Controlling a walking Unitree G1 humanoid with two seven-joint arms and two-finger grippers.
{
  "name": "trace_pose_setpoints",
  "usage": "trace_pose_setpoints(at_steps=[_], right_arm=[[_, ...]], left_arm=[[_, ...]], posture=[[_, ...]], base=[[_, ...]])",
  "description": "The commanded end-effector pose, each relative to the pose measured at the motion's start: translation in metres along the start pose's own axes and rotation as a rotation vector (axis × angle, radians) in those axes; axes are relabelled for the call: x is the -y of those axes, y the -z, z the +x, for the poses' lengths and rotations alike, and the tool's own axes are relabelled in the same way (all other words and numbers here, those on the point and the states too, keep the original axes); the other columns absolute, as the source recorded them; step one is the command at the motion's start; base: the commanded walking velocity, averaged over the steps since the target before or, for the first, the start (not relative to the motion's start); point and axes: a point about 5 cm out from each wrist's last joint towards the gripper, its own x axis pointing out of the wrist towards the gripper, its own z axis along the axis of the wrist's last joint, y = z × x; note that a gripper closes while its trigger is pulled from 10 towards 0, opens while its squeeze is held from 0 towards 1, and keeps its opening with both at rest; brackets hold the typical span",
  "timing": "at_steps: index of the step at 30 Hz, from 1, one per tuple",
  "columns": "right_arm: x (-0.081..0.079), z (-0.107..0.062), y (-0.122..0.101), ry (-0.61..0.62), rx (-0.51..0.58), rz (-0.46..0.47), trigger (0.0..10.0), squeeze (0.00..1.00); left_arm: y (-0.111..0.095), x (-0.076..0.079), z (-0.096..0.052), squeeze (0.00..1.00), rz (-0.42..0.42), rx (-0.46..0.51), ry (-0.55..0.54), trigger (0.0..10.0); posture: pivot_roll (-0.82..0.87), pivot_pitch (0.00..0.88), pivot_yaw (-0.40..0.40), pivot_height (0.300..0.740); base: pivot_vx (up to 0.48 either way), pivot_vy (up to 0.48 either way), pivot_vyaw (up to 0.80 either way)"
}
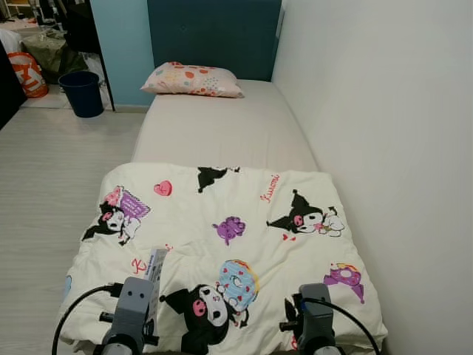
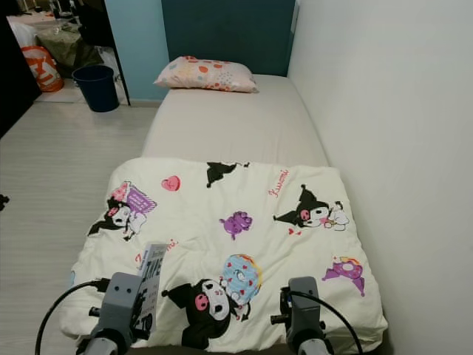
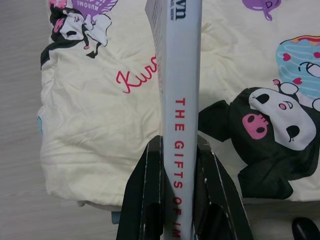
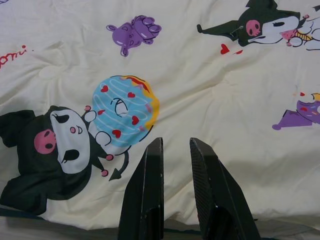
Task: Clean up the room
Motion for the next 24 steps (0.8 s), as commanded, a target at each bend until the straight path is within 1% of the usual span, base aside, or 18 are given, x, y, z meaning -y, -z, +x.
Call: trace_pose_setpoints(at_steps=[1,10,24], right_arm=[[0.0012,-0.0026,0.0043,0.006,-0.019,0.013,10.0,0.00],[0.0033,-0.0029,0.0048,0.008,-0.025,0.019,10.0,0.00],[0.0032,-0.0025,0.0051,0.007,-0.031,-0.003,10.0,0.00]], left_arm=[[0.0004,0.0030,-0.0025,0.00,-0.008,0.007,0.005,10.0],[0.0014,0.0024,-0.0038,0.00,-0.015,0.004,0.002,10.0],[0.0009,0.0031,-0.0035,0.00,-0.015,0.002,0.003,10.0]], posture=[[0.01,0.171,-0.064,0.728],[0.00,0.166,-0.066,0.728],[0.00,0.166,-0.066,0.728]], base=[[0.000,0.000,0.00],[0.000,0.000,0.00],[0.000,0.000,0.00]])
